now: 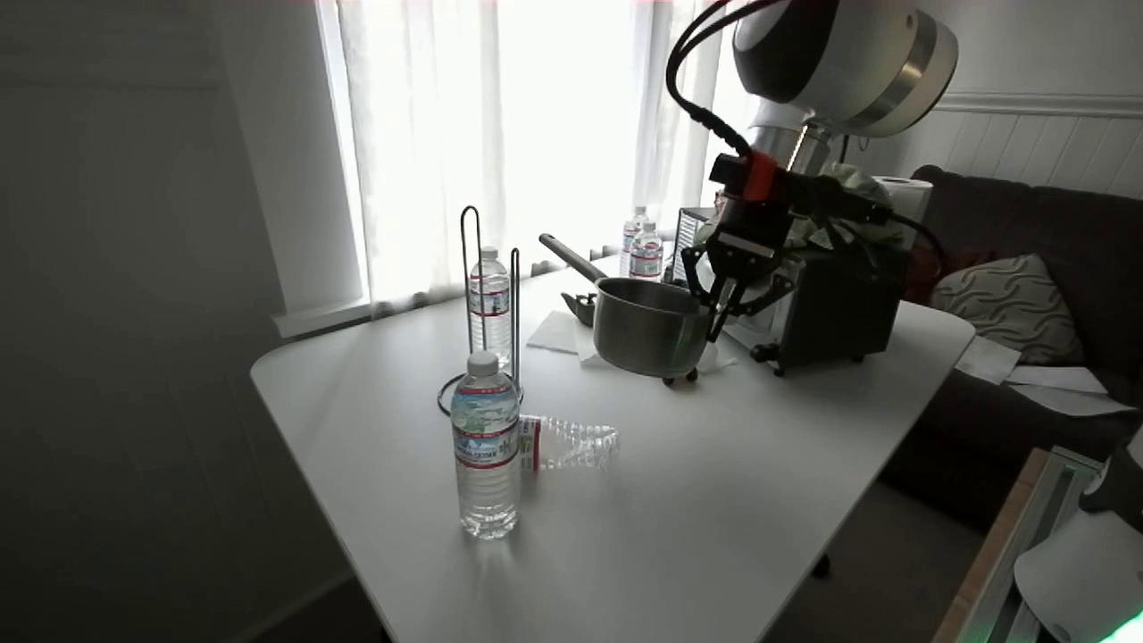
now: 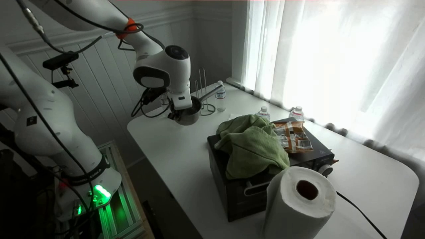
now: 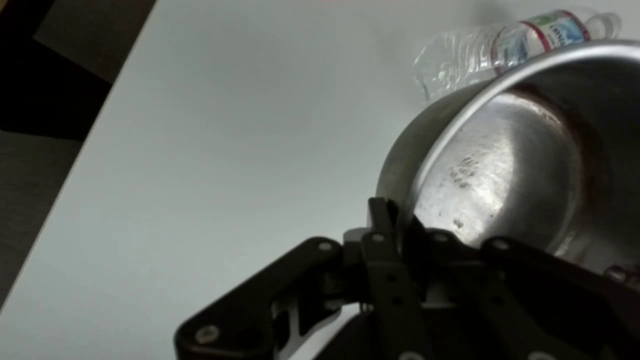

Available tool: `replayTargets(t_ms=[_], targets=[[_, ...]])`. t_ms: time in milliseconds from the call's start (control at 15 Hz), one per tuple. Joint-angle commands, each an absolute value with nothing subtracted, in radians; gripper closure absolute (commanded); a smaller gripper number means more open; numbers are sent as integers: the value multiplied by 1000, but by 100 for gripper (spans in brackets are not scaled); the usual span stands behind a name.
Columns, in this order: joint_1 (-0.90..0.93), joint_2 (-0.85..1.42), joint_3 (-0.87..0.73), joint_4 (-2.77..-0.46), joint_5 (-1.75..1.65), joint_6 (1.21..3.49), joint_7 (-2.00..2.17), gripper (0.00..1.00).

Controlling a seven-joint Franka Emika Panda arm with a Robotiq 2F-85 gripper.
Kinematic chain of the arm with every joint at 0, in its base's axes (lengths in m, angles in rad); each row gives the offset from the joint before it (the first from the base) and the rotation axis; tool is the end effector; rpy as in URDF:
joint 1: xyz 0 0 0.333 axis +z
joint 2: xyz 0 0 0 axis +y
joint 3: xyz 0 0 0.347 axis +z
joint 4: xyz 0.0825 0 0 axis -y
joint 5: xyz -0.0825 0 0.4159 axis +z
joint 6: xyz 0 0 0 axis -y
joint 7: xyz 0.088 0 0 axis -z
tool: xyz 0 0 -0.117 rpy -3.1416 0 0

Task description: Pick up the silver pot and place it in the middle of the table

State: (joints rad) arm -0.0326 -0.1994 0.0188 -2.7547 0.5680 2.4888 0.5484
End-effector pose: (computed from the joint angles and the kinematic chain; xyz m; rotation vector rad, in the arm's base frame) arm 0.3911 -0.0052 0.2662 -2.4712 1.3976 0.2097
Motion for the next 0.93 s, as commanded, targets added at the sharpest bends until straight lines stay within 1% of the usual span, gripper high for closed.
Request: replayTargets(t_ms=[0,67,133,533,600,867], targets=[[-28,-163,43,-2754,537,2587,634,98],[-25,-163,22,-2754,559,2544,589,98],[-24,-150,22,-2754,559,2552,591,94],[-24,-136,21,-2754,559,2551,590,94],[-24,-136,21,-2754,559,2551,590,98],[-5,-61,42,-2714,564,2645,617,98]])
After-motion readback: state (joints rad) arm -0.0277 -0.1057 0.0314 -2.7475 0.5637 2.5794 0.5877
